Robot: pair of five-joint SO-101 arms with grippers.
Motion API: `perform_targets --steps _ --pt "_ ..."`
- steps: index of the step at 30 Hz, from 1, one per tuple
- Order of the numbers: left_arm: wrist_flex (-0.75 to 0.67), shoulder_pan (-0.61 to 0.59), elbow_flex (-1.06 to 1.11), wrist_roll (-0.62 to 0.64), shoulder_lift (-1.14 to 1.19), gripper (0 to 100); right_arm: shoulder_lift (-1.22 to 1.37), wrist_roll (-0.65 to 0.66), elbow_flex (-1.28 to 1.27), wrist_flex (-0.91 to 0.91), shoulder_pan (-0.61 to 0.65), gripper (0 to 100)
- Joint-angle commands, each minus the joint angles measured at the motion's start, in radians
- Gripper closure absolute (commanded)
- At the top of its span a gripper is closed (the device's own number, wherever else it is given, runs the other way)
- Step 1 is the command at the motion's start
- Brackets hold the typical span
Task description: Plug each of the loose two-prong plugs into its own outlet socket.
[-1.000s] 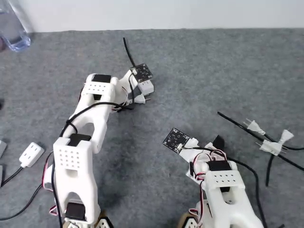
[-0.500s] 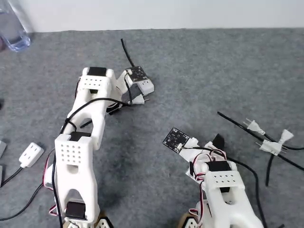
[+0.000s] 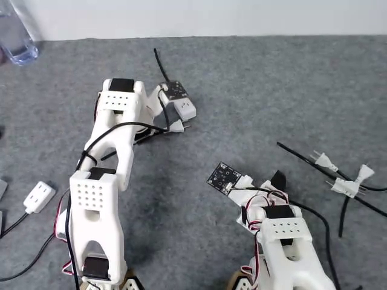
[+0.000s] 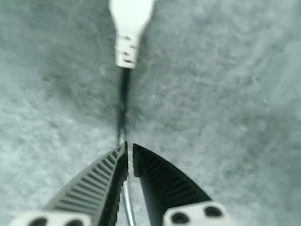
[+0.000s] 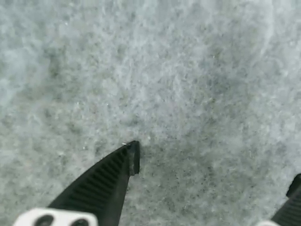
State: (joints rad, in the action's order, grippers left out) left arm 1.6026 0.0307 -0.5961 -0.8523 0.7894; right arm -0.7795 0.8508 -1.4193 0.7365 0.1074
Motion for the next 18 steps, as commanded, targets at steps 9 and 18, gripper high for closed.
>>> perform_targets --steps 9,18 --pt "-0.028 0.003 -0.056 0.066 0.0 77 -0.008 0.006 0.006 -0.025 0.008 52.3" --pt "-0.035 -0.023 -0.162 0.084 0.155 77 -0.01 0.006 0.006 -0.025 0.008 52.3"
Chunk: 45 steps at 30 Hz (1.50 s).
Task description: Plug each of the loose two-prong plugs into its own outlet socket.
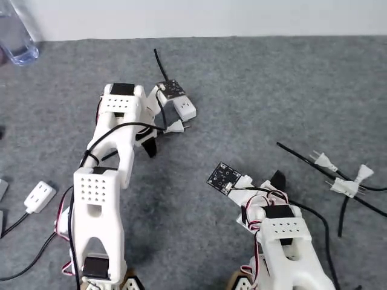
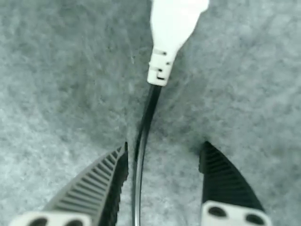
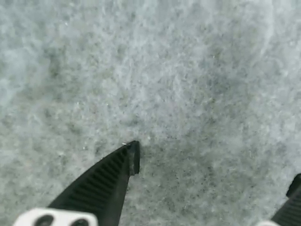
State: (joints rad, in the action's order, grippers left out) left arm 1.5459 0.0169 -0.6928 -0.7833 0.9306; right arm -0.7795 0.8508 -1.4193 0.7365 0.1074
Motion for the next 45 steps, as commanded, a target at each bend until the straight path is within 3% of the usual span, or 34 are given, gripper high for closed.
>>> perform_targets --steps 1,8,15,21,29,36,45 --pt "0.028 -0.008 -0.079 0.014 0.032 78 -0.01 0.006 0.006 -0.025 0.008 52.3" --pt "0.1 -0.012 -0.206 0.014 0.104 99 -0.01 0.006 0.006 -0.025 0.008 52.3" --pt "0.209 -0.028 -0.325 0.014 0.147 99 -0.01 0.006 0.006 -0.025 0.008 52.3" --pt "0.21 -0.018 -0.334 0.014 0.135 99 -0.01 0.006 0.006 -0.025 0.008 52.3" --pt "0.21 -0.008 -0.317 0.021 -0.049 99 -0.01 0.002 -0.008 -0.053 0.012 52.3" --pt "0.21 0.031 -0.081 0.021 -0.311 99 -0.01 0.002 -0.008 -0.053 0.012 52.3" --pt "0.207 0.201 0.326 0.02 -0.69 99 -0.01 0.002 -0.008 -0.053 0.008 52.3"
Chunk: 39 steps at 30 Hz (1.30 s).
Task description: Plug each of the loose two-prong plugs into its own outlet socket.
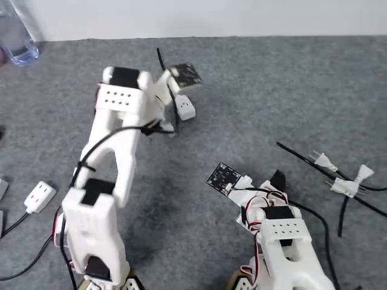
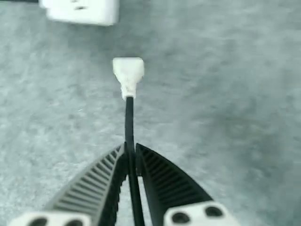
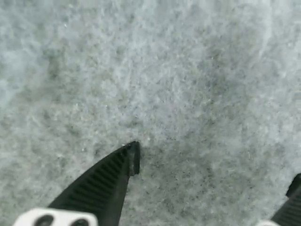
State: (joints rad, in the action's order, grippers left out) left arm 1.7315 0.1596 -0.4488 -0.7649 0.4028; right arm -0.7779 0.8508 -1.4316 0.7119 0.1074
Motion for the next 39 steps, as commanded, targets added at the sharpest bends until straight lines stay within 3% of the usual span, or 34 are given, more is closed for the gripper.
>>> perform_targets --steps 1,8,15,18,27,33,39 --pt "0.021 0.081 0.12 0.002 -0.204 99 -0.012 0.002 0.005 -0.03 0.008 52.3" --pt "0.021 0.258 0.321 0.002 -0.477 99 -0.012 0.002 0.0 -0.048 0.002 52.3" --pt "0.02 0.402 0.343 0.094 -0.591 99 -0.012 -0.04 0.003 -0.068 -0.03 52.3" --pt "0.02 0.37 0.355 0.1 -0.574 99 -0.012 -0.038 0.002 -0.068 -0.03 52.3" --pt "-0.078 0.071 0.378 0.1 -0.448 96 -0.012 -0.037 0.0 -0.074 -0.025 52.3" --pt "-0.152 0.054 0.503 0.137 -0.448 78 -0.012 -0.037 0.0 -0.076 -0.024 52.3" --pt "-0.408 0.011 0.736 0.141 -0.448 81 -0.012 -0.037 0.0 -0.076 -0.024 52.3"
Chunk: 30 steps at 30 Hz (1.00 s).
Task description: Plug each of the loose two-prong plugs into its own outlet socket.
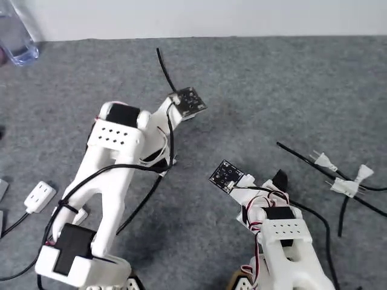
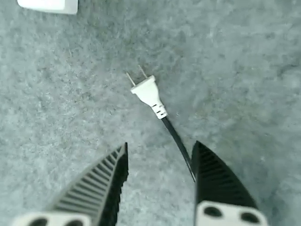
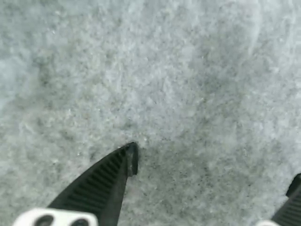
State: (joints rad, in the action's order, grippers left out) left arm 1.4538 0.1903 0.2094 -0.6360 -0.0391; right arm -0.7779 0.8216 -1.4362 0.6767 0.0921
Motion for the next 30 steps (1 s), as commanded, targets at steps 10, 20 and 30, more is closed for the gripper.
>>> perform_targets --steps 10,20,30 --pt "-0.523 -0.023 0.334 0.137 -0.006 83 -0.012 -0.008 0.005 -0.041 -0.008 52.3" --pt "-0.64 0.032 0.467 0.172 -0.005 83 -0.012 -0.008 0.005 -0.041 -0.007 52.3" --pt "-0.609 0.029 0.429 0.193 0.006 83 -0.012 -0.008 0.003 -0.041 -0.007 52.3"
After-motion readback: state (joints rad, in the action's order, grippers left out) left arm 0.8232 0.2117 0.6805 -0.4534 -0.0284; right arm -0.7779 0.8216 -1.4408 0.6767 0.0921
